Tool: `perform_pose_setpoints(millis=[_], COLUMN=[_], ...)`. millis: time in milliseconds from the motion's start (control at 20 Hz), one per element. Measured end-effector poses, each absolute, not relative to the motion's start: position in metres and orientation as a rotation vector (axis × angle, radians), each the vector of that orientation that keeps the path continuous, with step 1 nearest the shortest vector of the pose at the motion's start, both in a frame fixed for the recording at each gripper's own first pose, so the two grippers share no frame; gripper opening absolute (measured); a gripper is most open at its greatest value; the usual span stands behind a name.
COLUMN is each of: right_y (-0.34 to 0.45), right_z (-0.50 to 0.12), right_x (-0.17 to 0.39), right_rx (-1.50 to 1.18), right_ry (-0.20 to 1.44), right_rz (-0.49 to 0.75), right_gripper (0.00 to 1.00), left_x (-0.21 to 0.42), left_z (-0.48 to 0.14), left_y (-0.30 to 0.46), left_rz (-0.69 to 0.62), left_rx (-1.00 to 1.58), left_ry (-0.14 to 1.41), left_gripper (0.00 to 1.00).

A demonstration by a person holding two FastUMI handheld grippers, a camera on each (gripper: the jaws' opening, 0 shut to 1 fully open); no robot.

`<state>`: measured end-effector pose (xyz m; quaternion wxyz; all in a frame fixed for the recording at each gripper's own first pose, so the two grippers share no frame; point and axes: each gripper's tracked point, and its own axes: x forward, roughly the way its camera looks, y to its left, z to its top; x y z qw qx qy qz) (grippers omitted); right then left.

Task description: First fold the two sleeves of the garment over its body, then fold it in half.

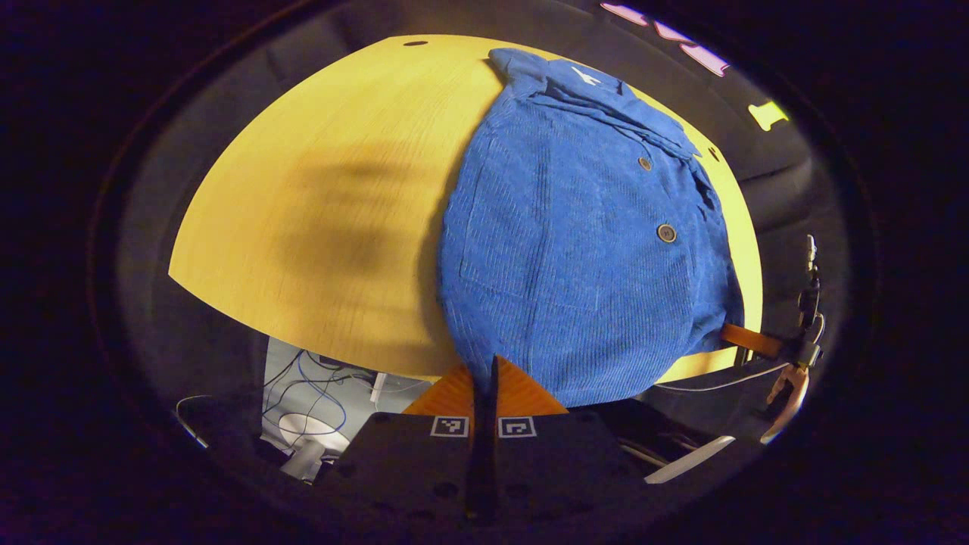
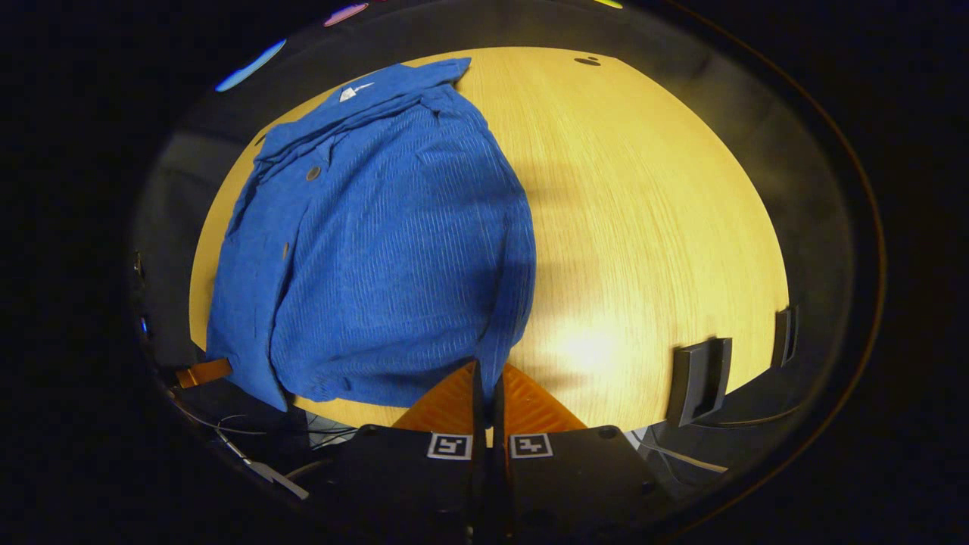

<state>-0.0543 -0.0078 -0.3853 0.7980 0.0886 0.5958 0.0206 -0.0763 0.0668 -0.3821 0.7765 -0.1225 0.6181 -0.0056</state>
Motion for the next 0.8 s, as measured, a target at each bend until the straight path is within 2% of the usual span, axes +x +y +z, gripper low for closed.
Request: perform_pose_setpoints(millis=[300,350,400,450,650,800], right_y=[0.009,0.011,0.015,0.017,0.024,0.024], right_z=[-0.304,-0.288,-0.273,-0.259,-0.205,-0.17], right_x=[-0.016,-0.007,0.003,0.012,0.061,0.119], right_rx=[0.231,0.243,0.255,0.263,0.231,0.216], right_ry=[1.116,1.081,1.047,1.02,0.899,0.803], right_rz=[0.06,0.058,0.056,0.059,0.073,0.07], right_gripper=[0.05,0.0,0.05,0.05,0.04,0.04], left_x=[-0.031,-0.024,-0.014,-0.006,0.044,0.098], left_z=[-0.31,-0.297,-0.285,-0.272,-0.23,-0.191], left_y=[0.062,0.064,0.067,0.069,0.088,0.093], left_rz=[-0.134,-0.148,-0.157,-0.171,-0.217,-0.233], left_rx=[-0.336,-0.348,-0.362,-0.374,-0.309,-0.277], left_ry=[1.184,1.155,1.129,1.107,1.026,0.944], left_gripper=[0.0,0.0,0.0,0.0,0.0,0.0])
